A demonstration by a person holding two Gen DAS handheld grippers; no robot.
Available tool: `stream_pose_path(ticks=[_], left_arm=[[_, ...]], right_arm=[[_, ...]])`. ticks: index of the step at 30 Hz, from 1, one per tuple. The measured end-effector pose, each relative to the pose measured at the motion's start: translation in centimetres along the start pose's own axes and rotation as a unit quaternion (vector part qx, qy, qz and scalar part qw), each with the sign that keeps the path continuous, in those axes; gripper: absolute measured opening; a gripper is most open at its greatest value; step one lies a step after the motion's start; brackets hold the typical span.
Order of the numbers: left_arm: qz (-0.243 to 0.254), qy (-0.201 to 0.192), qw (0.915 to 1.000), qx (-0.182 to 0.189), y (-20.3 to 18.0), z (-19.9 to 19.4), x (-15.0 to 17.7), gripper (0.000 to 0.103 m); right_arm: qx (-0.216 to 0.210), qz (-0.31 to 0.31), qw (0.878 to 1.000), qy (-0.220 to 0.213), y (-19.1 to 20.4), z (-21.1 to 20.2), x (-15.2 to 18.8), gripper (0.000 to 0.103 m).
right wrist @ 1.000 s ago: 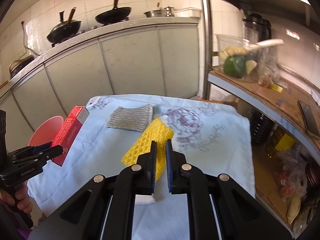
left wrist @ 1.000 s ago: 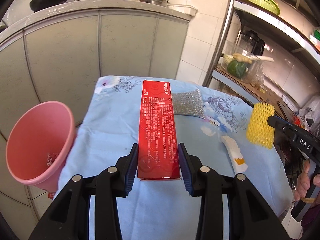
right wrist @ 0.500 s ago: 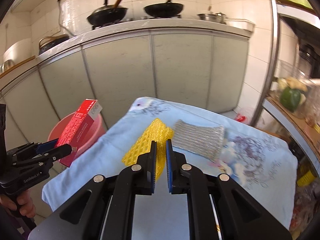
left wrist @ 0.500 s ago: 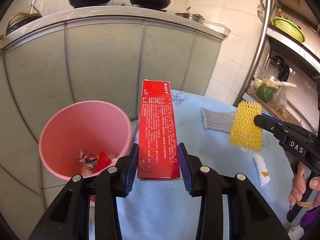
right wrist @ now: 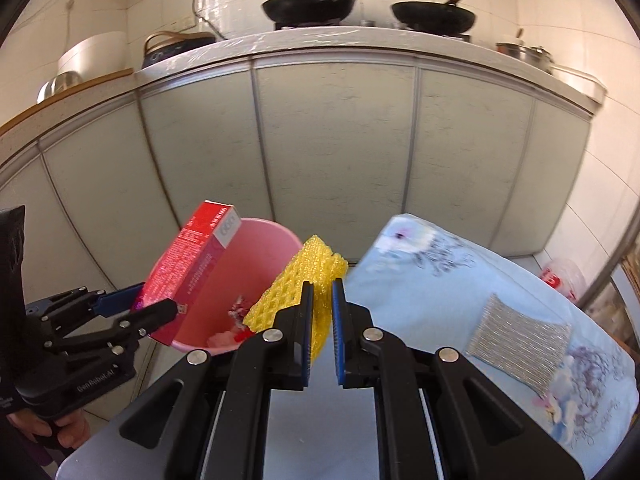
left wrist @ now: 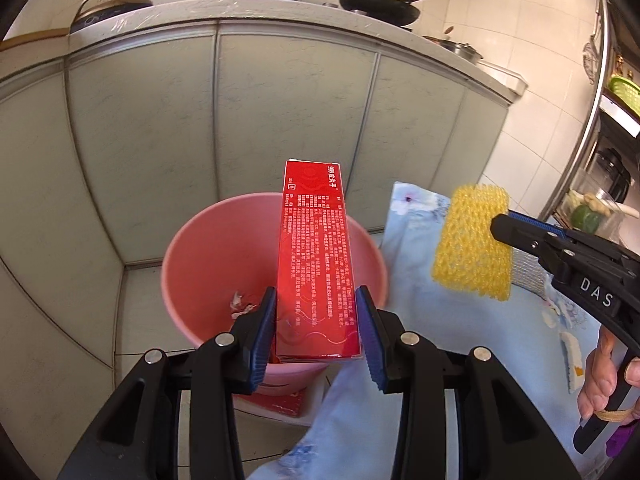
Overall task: Collect trash
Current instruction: 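Carry the red box and yellow foam net over the pink bucket with both grippers, then lower the red box and foam net into the bucket with both grippers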
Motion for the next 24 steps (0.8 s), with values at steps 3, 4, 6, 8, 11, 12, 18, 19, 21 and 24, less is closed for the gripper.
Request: stream_pose_path(ticks=[3,4,6,8,11,12,18,19,21,24], left_arm=[[-0.002,0.008,0.9999,-0.011,1.3,0.7,0.3,0.039],[-0.002,0.011,0.9998,-0.014,1.6,1.0,0.4,0.039],[-0.003,0.017,0.9996,-0.022,2.3,1.6,0.7,0.039],[-0.005,0.025,0.9993,-0.026,2.9,2.4,0.9,0.039],[-0.009,0.036,0.9988,-0.032,3.7,3.5,1.3,0.039],[-0.012,0.04,0.9986,-0.033,3.9,3.9,1.5,0.039],[-0.033,0.061,0.9967,-0.043,4.9,6.2,1.8,0.039],[-0.034,0.062,0.9965,-0.043,4.9,6.4,1.8,0.039],[-0.036,0.066,0.9962,-0.044,4.9,6.9,1.8,0.039],[-0.035,0.067,0.9959,-0.05,4.9,7.3,1.7,0.043]], right_arm=[[-0.013,-0.009,1.0,0.006,1.7,1.9,-0.2,0.009],[-0.015,-0.009,1.0,0.009,2.0,2.4,-0.1,0.009],[-0.021,-0.01,1.0,0.016,2.6,3.5,0.1,0.009],[-0.025,-0.006,0.999,0.026,3.0,4.9,0.4,0.009],[-0.03,0.002,0.999,0.041,3.3,6.5,1.0,0.009],[-0.031,0.003,0.998,0.045,3.4,7.0,1.2,0.009],[-0.031,0.004,0.998,0.061,3.9,9.1,1.8,0.009],[-0.03,0.006,0.998,0.062,3.9,9.4,1.8,0.009],[-0.029,0.011,0.998,0.062,3.8,9.7,1.9,0.009],[-0.038,0.02,0.997,0.069,3.9,10.2,2.3,0.01]])
Point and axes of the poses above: each gripper's, at about its wrist camera, not at the fingertips, and z roughly the way its jaws point, y to its left, x to its underside, the point moved 8 cm from there along z, roughly the way its jaws point, and after that the axes turned 11 degrees about -y, right-handed, at the moved point
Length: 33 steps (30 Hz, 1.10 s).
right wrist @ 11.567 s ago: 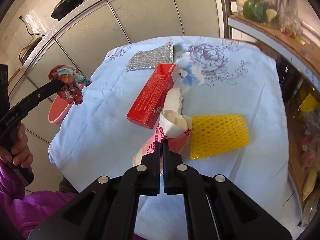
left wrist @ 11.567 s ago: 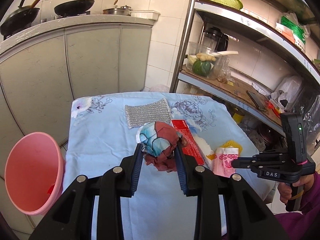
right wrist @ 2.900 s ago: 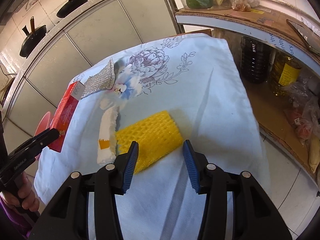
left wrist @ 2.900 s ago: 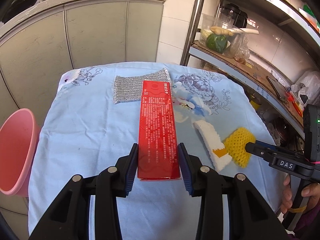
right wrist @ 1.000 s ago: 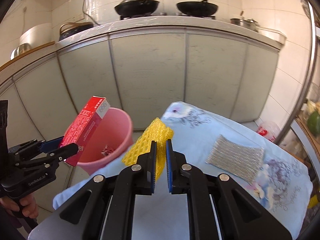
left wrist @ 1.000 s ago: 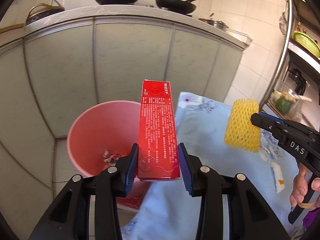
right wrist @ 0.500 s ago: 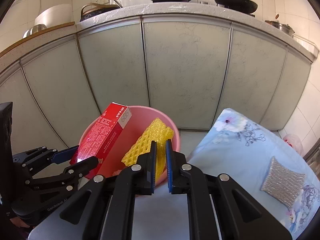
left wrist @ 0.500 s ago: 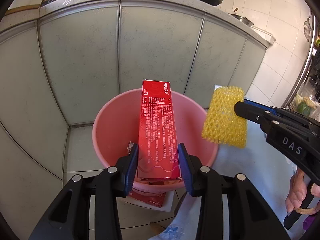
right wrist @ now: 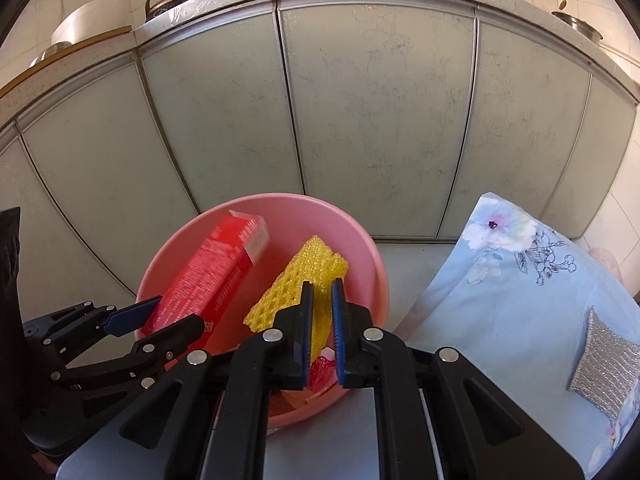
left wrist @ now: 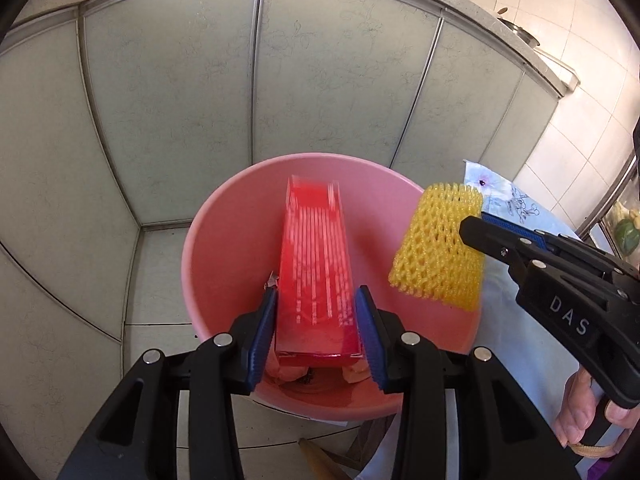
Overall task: Collect trash
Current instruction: 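Lower the red box and foam net into the bucket with both grippers, then move both open grippers back over the table toward the remaining trash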
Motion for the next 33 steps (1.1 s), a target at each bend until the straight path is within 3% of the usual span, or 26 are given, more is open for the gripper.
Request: stream_pose_path(ticks=[4,14,33], left_arm=[[-0.007,-0.001,0.9999,-0.011,0.1,0.2,-0.1,0.048],[-0.017,-0.002,0.9997,-0.015,0.9,-0.3,0.0,0.05],[-0.01,-0.008,0.9999,-0.009,0.0,-2.5,0.4,0.053]], right_arm=[[-0.009,0.004,1.0,0.011,0.0,0.5,0.5,0.011],[-0.019,0.017,1.0,0.003,-0.3,0.2,0.2,0.034],[-0.02,0.042,0.999,-0.006,-0.9,-3.9,1.4,0.034]])
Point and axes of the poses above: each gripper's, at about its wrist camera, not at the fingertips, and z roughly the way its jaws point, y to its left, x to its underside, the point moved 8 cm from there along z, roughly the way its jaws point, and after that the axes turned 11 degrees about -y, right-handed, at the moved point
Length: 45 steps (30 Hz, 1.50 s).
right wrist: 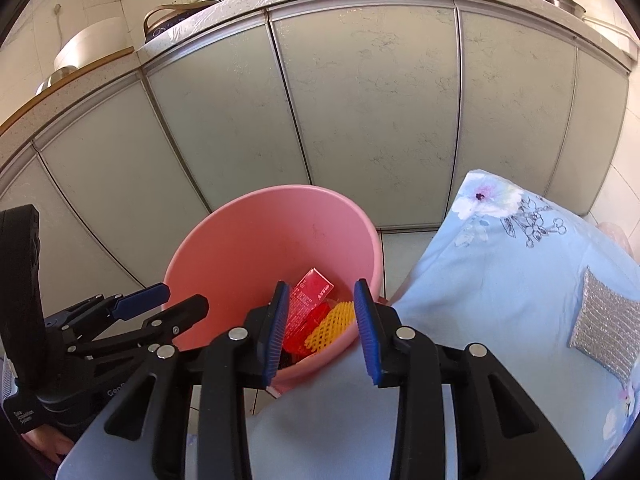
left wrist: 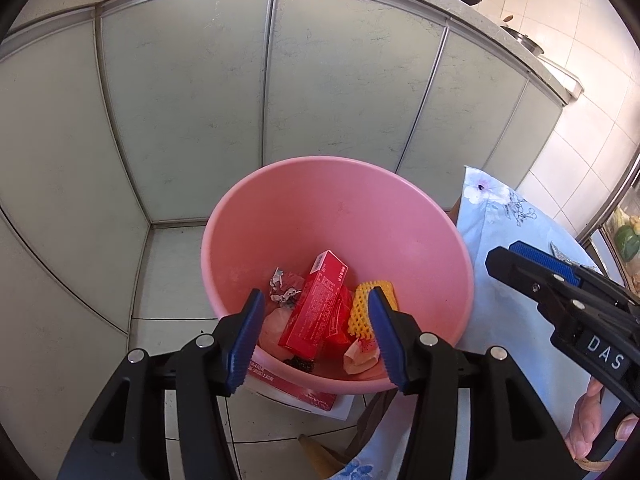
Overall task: Collect trash
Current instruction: 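Move both open grippers back over the table toward the remaining trash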
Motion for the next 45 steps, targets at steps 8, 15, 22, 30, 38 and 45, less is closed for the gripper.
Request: stream_pose_path(ticks=[8,15,22,30,38,45], left_arm=[[0.01,-0.001,0.9999,0.011,-1.5,-0.9,-0.1,0.054],[0.02,0.002,0.9992,0.033,-3.6,-1.6,0.1,0.056],[0.042,0.004,0.9973,0.06,-7.1,-2.3,0.3,0.056],[0.068,0.0,0.9944,0.081,-10.9,-3.4,0.6,0.056],[0.094,0.006,0.9907,0.098,-14.1,-3.8,1.7,0.056],[0.115,0.001,0.9866,0.115,-16.8,-4.3,2.0,0.056]], right_arm=[[-0.006,0.023,1.0,-0.002,-0.7,-2.8,1.1,0.034],[-0.009,0.052,0.999,0.0,-1.9,-5.5,2.5,0.036],[0.011,0.05,0.999,-0.012,-3.8,-8.7,3.8,0.043],[0.038,0.041,0.998,-0.017,-5.4,-11.9,5.0,0.043],[0.083,0.043,0.996,-0.016,-8.5,-14.7,6.3,0.043],[0.119,0.08,0.989,-0.027,-12.5,-18.2,7.8,0.043]])
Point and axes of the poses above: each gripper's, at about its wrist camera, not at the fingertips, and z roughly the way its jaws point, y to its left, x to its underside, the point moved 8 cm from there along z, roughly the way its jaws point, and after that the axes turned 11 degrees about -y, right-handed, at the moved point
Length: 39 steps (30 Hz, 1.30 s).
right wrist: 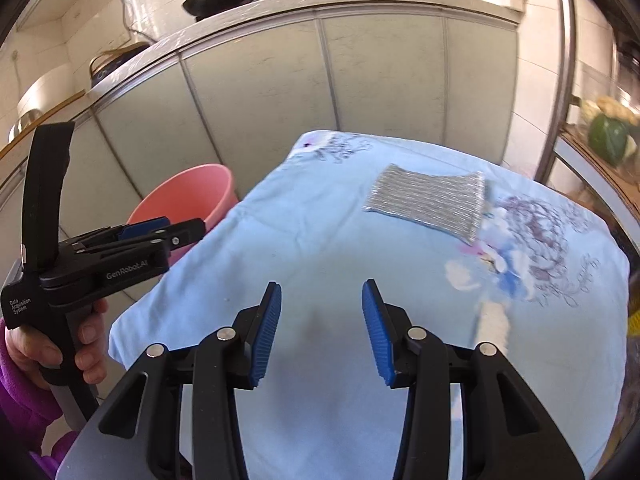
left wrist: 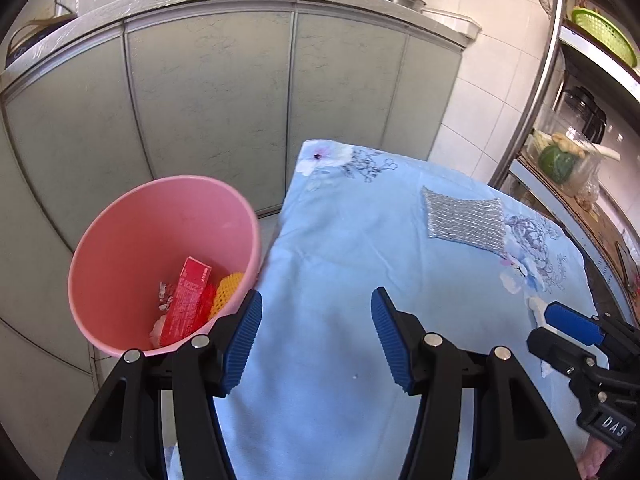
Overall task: Collect trash
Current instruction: 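Move both open grippers back over the table toward the remaining trash, then grasp the white foam block with the right gripper while the left grasps the steel wool pad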
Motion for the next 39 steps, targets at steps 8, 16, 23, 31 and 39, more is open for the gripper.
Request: stream_pose_path(ticks=[8,16,23,31,39], left_arm=[[0.019,-0.005,0.9995,0.022,-2.2,0.0,-0.1,0.056],[0.031,0.002,0.9987,0.04,-3.2,0.6,0.6,0.056],[0.037,0.007,0.9982,0.046,-3.8,1.3,0.7,0.056],[0.055,0.02,0.9954,0.075,-7.4,3.8,-0.2,0.056],[0.077,0.029,0.9923,0.093,-12.2,8.9,-1.6,0.056]], right_arm=[[0.055,0.067,0.996,-0.017,-6.7,-3.3,1.3,0.043],[0.092,0.106,0.99,0.007,-10.6,-3.4,4.3,0.043],[0.098,0.073,0.992,0.027,-9.5,-1.0,4.6,0.043],[0.127,0.075,0.988,0.048,-10.4,1.0,5.5,0.043],[0.115,0.085,0.989,0.04,-11.1,1.1,5.7,0.037]])
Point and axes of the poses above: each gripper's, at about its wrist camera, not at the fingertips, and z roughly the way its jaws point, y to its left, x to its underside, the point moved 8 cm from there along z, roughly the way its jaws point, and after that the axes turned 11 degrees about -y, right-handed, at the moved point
